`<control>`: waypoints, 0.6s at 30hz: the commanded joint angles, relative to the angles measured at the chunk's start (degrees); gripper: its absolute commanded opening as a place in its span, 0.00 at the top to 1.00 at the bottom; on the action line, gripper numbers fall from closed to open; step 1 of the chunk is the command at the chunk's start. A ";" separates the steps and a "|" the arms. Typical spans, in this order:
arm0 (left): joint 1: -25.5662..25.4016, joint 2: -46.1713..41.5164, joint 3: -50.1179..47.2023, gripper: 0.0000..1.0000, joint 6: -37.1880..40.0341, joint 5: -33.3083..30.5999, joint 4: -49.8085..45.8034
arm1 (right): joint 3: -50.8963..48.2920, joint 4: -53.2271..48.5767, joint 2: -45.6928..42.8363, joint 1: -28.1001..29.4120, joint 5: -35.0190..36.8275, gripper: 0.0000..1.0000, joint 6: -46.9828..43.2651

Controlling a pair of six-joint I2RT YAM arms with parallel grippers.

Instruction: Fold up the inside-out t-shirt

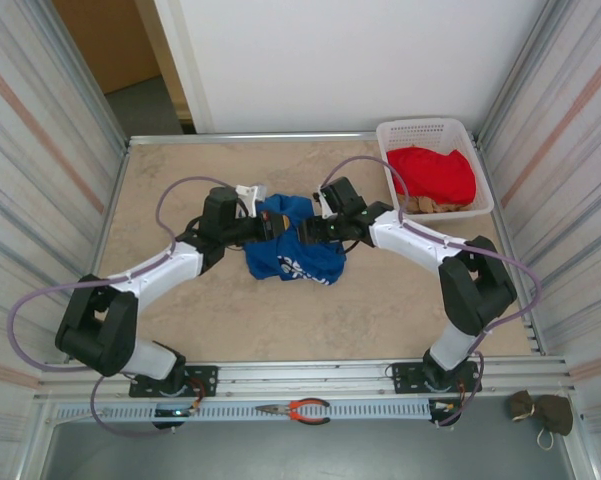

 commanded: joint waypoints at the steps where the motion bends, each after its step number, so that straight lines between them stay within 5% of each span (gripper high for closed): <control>1: -0.07 -1.43 -1.06 1.00 1.76 1.32 -0.70 | 0.84 1.41 -2.26 0.11 -4.02 0.34 1.12; 18: -0.29 -1.83 0.07 1.00 1.17 2.67 -0.68 | 1.58 2.75 2.62 -0.97 -1.48 0.35 2.79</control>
